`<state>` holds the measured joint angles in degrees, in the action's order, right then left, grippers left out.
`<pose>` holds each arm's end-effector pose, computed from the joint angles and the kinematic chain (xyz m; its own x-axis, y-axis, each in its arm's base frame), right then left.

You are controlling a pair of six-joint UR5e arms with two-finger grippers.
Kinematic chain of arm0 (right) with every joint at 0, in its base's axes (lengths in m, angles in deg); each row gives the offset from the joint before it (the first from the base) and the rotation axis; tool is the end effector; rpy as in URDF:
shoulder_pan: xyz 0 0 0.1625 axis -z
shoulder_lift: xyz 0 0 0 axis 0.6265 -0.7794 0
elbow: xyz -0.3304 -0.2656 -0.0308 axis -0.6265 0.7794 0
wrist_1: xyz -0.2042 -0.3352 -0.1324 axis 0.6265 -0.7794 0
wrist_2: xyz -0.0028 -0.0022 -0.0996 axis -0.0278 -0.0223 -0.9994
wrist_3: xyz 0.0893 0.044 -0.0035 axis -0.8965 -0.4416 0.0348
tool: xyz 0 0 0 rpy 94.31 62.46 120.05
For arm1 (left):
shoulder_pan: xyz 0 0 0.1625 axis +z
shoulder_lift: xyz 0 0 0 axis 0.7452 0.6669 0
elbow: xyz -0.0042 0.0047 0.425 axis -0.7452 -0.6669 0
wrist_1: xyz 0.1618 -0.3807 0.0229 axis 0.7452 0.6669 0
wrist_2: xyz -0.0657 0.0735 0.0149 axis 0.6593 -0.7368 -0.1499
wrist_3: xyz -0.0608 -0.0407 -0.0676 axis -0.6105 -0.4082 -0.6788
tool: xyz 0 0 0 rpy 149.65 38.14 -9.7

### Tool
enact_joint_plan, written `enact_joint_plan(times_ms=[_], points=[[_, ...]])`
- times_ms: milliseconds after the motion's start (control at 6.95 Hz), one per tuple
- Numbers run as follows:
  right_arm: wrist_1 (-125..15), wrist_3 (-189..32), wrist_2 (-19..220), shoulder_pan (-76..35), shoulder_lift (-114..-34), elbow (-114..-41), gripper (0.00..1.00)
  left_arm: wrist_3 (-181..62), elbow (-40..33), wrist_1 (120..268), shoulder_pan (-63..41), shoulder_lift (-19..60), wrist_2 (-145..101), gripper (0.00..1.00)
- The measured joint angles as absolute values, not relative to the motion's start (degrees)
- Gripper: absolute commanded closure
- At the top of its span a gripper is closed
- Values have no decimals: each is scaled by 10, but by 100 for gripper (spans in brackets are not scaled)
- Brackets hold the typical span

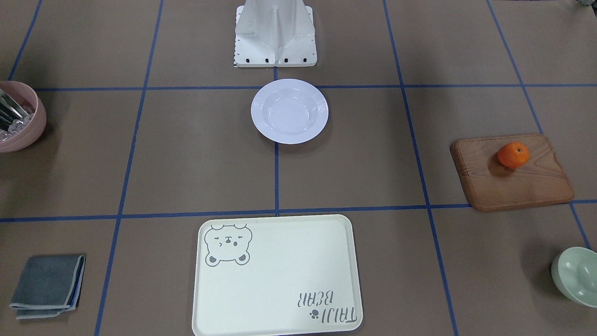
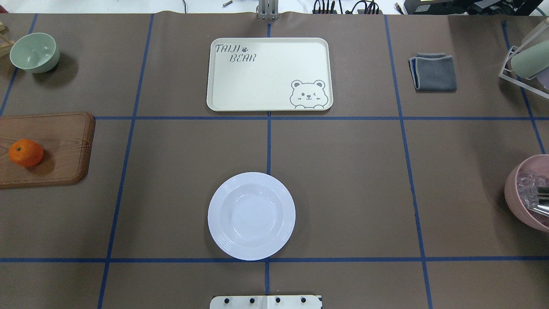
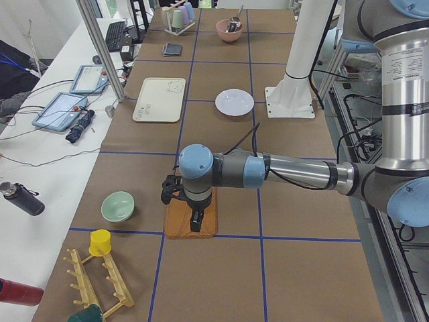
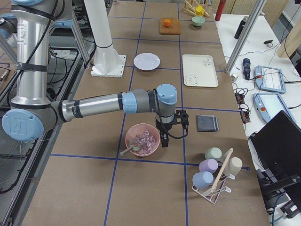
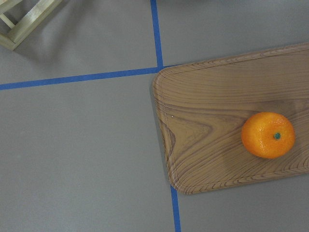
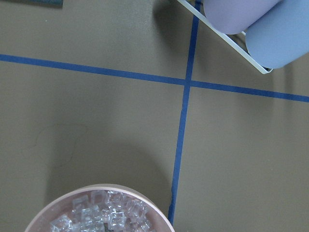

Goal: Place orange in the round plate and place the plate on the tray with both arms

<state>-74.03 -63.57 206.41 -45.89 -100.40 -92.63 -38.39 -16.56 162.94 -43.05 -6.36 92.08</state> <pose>0.0291 -0.4495 0.5701 0.7700 -0.1135 0.6279 0.0723 0.9932 0.0910 -0.0716 -0.4364 0.6042 0.7003 0.1139 -0.7047 -0.0541 0.9928 0.1067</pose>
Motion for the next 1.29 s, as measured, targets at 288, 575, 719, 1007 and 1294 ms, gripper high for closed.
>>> enact_joint_plan(times_ms=[288, 575, 719, 1007, 1294], points=[[-740, -637, 2064, -459, -1002, -926, 0, -384, -174, 1630, -421, -64, 921, 1], [-741, -642, 2064, -458, -1001, -932, 0, -384, -180, 1643, -417, -63, 920, 1], [-741, -642, 2067, -458, -998, -938, 0, -384, -179, 1669, -417, -63, 919, 1], [-731, -643, 2090, -457, -970, -944, 0, -387, -179, 1719, -417, -57, 917, 1], [-657, -644, 2099, -456, -943, -931, 0, -390, -160, 1783, -416, -29, 915, 1]])
